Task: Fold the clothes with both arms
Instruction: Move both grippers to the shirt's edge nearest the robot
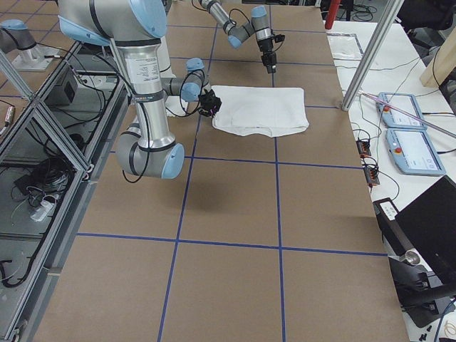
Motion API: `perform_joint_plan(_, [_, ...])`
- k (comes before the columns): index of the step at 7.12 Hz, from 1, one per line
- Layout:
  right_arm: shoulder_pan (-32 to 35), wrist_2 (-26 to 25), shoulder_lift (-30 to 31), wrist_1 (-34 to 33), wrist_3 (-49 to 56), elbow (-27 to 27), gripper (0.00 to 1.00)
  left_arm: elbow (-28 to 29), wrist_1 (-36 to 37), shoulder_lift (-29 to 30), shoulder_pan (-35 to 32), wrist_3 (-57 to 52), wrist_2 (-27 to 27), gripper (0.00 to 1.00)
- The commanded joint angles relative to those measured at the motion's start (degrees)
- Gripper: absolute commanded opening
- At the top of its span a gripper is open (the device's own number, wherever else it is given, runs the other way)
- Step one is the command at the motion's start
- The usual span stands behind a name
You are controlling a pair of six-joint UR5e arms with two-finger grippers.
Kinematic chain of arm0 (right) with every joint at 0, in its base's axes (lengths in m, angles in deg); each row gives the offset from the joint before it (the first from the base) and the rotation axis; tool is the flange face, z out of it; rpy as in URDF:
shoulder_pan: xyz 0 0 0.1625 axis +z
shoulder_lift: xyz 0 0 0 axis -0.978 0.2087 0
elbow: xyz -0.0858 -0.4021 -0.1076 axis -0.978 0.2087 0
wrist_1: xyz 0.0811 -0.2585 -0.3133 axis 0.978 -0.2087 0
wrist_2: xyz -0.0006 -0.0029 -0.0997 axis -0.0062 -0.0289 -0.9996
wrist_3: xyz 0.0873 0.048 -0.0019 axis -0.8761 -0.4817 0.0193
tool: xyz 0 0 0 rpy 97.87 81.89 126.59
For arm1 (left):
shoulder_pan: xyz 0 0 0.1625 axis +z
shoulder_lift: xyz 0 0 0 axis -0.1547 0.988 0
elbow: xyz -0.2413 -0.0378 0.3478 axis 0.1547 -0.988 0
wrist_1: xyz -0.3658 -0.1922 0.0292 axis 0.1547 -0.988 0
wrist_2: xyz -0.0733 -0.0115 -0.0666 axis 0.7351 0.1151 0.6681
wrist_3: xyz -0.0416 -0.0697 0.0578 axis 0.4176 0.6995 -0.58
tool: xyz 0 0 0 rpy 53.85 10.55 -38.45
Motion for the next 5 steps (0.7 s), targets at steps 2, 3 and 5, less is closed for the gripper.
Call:
perform_joint_plan(2, [1.3,0.3,-0.2,0.0,0.1,-1.1,0.0,-15.0,7.9,-10.1,11.6,8.4,-5.9,0.62])
perform_joint_plan(3, [1.3,0.4,-0.1,-0.1,0.1,-1.9,0.0,-18.5,12.8,-10.1,17.2,10.8,-10.8,0.62])
perform_joint_plan(5, [1.3,0.4,0.0,-0.1,0.1,-2.6,0.0,-19.7,18.6,-10.1,23.4,14.6,-14.7,0.62])
